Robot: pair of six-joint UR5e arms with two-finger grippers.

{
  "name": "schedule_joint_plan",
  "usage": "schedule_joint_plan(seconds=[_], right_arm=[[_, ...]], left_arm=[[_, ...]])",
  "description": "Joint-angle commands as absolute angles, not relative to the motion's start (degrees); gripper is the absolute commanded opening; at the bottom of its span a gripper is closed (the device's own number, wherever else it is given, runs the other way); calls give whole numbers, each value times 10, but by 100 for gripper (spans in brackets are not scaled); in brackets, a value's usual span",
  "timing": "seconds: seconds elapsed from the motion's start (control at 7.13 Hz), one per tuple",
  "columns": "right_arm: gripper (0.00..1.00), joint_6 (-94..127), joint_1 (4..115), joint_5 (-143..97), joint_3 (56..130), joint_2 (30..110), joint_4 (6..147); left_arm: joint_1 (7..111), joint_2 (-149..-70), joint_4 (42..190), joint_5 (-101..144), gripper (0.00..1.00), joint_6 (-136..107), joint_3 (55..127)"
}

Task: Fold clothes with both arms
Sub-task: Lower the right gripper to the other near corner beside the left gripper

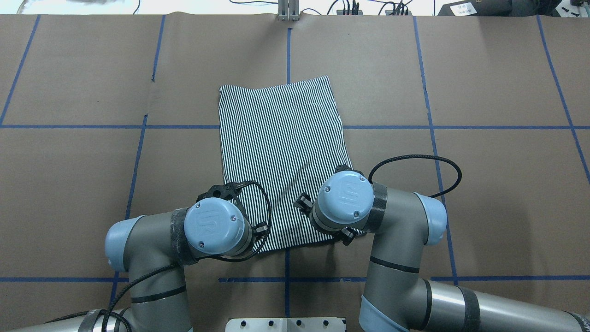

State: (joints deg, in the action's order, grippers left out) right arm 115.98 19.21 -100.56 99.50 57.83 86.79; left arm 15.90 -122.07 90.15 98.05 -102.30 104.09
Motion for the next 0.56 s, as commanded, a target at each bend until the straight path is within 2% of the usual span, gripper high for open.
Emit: schedule_joint_plan(seconds=[0.0, 0.42], right_arm=[[100, 1168, 191, -1004, 995, 579, 900], [99, 1165, 196, -1003, 991, 579, 897]], left_arm=[[158, -1220, 902, 981, 0, -1023, 1042], [158, -1220, 903, 981, 0, -1023, 1042]])
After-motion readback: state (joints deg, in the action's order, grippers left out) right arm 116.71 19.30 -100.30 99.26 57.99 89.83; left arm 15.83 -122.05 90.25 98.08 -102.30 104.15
